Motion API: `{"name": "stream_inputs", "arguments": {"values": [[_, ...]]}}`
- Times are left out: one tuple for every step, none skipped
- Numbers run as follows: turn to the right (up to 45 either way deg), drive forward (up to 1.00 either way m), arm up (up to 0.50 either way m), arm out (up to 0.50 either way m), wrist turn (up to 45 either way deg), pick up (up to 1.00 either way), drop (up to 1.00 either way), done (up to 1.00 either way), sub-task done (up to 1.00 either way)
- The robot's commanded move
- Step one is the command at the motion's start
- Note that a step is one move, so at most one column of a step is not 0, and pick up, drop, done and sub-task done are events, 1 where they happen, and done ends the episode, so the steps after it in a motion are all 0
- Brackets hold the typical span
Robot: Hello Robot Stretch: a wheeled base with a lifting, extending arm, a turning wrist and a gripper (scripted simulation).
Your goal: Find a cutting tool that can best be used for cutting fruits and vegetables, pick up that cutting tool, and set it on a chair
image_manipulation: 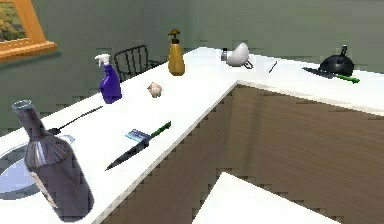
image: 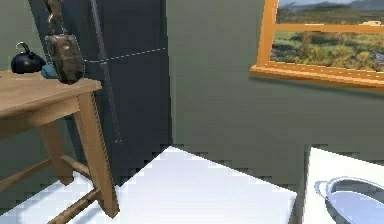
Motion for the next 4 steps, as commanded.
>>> {"name": "stream_inputs", "arguments": {"values": [[0.0, 0.0, 0.5, 0.0, 0.0, 0.0, 0.0, 0.0, 0.0], [0.0, 0.0, 0.38, 0.0, 0.0, 0.0, 0.0, 0.0, 0.0], [0.0, 0.0, 0.0, 0.3, 0.0, 0.0, 0.0, 0.0, 0.0], [0.0, 0.0, 0.0, 0.0, 45.0, 0.0, 0.0, 0.0, 0.0]]}}
